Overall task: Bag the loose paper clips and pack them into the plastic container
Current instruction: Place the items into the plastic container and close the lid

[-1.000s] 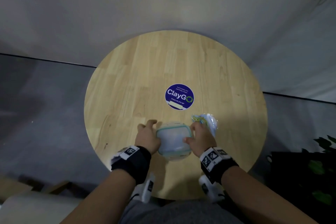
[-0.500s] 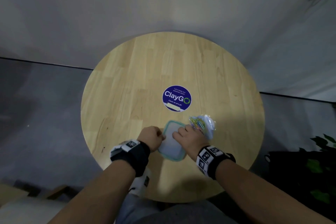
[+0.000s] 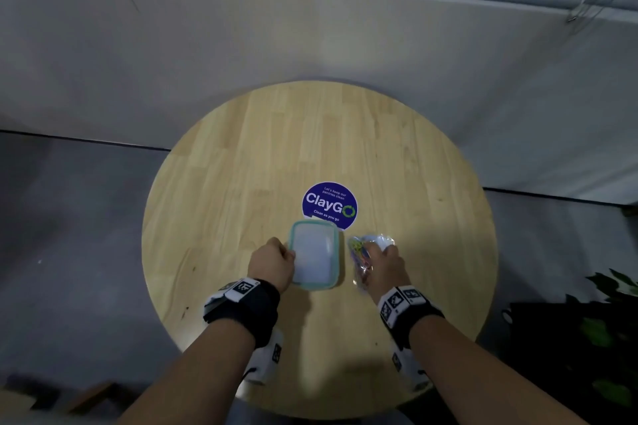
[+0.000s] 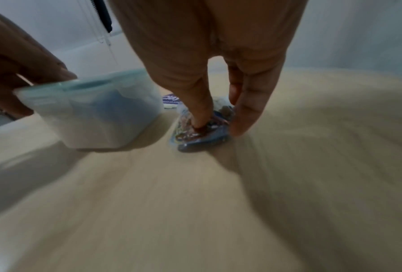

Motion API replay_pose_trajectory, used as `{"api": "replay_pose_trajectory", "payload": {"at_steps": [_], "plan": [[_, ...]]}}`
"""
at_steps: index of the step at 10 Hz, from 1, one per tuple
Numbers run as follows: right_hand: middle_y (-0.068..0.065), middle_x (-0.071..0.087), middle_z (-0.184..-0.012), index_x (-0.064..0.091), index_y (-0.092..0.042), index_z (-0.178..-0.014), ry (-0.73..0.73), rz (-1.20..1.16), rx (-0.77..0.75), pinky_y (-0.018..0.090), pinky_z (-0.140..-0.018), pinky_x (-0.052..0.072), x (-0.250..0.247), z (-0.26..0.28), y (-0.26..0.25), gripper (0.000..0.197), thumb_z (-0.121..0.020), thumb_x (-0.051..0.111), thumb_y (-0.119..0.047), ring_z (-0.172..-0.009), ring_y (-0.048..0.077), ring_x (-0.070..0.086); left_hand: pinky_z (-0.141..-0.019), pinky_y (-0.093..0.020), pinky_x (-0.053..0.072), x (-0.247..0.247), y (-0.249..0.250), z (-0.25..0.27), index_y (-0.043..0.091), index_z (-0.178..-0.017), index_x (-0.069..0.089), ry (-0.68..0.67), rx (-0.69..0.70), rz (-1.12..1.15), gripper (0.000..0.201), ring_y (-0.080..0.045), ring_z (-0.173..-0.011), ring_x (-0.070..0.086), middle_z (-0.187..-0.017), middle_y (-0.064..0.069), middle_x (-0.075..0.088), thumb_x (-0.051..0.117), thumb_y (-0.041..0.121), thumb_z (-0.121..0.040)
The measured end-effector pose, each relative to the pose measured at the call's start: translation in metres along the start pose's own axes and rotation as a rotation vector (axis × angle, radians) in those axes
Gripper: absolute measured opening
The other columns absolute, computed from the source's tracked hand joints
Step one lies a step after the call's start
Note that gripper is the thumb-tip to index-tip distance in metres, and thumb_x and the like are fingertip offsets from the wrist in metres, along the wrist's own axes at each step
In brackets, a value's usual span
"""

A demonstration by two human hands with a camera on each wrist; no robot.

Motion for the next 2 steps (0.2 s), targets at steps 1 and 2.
{"api": "replay_pose_trajectory", "payload": {"at_steps": [1, 2], "plan": [[0.014, 0.042, -0.125, 0.043, -0.025, -0.133, -0.023, -0.081, -0.012, 0.037, -0.092, 0.049, -0.004, -0.003, -0.014, 0.057, -0.080, 0.064, -0.019, -0.104, 0.035, 0.057, -0.065, -0.029, 0.037, -0.003, 0.003, -0.005, 0.007, -0.092, 0.056, -0.002, 0.010, -0.035, 0.023, -0.032, -0.086, 0.059, -0.094, -0.016, 0.066, 0.053, 0.030, -0.090], [0.010, 0.050, -0.114, 0.045, -0.025, -0.127, 0.025, -0.205, -0.031, 0.035, -0.083, 0.048, -0.038, 0.002, -0.017, 0.054, -0.078, 0.066, -0.017, -0.099, 0.032, 0.059, -0.066, -0.029, 0.039, -0.013, -0.007, -0.001, 0.010, -0.095, 0.054, -0.007, 0.022, -0.053, 0.035, -0.030, -0.086, 0.060, -0.094, -0.012, 0.066, 0.051, 0.044, -0.090]]}}
Point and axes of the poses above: each hand's wrist, its own z-axis away from the middle knuckle, its own x-axis out of the palm, y = z × x, the point moved 10 cm from there along -z, towards the middle knuckle
